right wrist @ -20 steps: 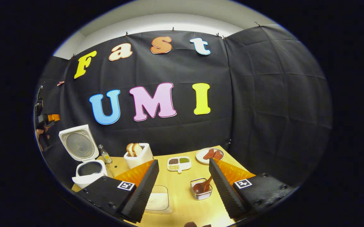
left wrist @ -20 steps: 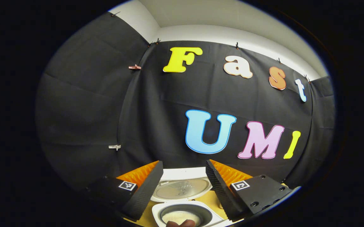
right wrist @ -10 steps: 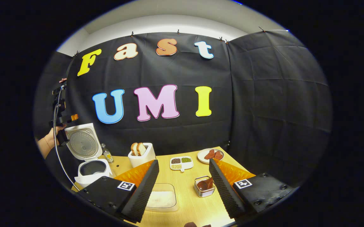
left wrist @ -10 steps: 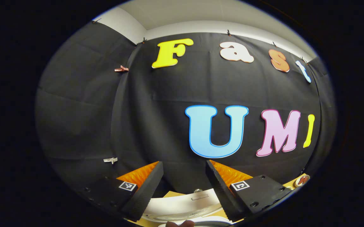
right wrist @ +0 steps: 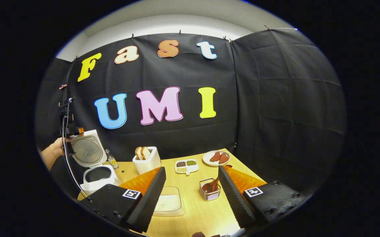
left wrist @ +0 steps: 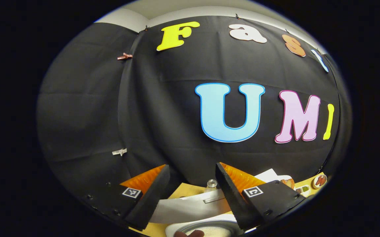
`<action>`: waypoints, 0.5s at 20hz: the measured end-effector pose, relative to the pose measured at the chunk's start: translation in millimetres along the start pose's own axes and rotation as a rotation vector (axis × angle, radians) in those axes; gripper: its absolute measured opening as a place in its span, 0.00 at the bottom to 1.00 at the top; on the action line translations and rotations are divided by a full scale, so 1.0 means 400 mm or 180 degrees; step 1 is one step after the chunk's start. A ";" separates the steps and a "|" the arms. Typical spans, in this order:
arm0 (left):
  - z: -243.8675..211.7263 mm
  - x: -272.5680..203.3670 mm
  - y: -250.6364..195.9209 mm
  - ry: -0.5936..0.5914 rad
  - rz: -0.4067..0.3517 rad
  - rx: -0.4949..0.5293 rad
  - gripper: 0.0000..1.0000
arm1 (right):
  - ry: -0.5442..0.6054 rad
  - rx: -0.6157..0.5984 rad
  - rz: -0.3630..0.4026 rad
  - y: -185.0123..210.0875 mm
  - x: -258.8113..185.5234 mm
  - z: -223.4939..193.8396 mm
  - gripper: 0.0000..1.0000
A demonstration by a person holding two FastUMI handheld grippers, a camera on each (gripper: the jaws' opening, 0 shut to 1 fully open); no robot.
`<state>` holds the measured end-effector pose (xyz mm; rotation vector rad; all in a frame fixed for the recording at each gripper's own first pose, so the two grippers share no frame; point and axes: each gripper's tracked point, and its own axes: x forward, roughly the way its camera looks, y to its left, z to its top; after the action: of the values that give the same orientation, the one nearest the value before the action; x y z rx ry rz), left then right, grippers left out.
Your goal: Close the left gripper, press the button to open the rice cooker; take a wooden spoon from the chopstick holder with the right hand, scoop a spoonful of rice and pour it into the rice cooker, then put the wooden spoon back into the chopstick holder.
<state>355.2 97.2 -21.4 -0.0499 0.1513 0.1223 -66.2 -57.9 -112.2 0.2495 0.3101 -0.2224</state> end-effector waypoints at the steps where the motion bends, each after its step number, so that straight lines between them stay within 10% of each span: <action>1: -0.017 -0.029 -0.011 0.0048 -0.0019 -0.0027 0.98 | 0.0011 -0.0022 0.0038 0.001 -0.001 -0.003 0.98; 10: -0.233 -0.289 -0.118 0.0239 -0.0053 0.0240 0.96 | 0.0119 -0.0136 0.0402 0.044 0.009 -0.017 0.98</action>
<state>233.7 31.5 -93.8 0.0196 0.2304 0.0979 -60.5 -40.0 -116.1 0.2304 0.3345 -0.0865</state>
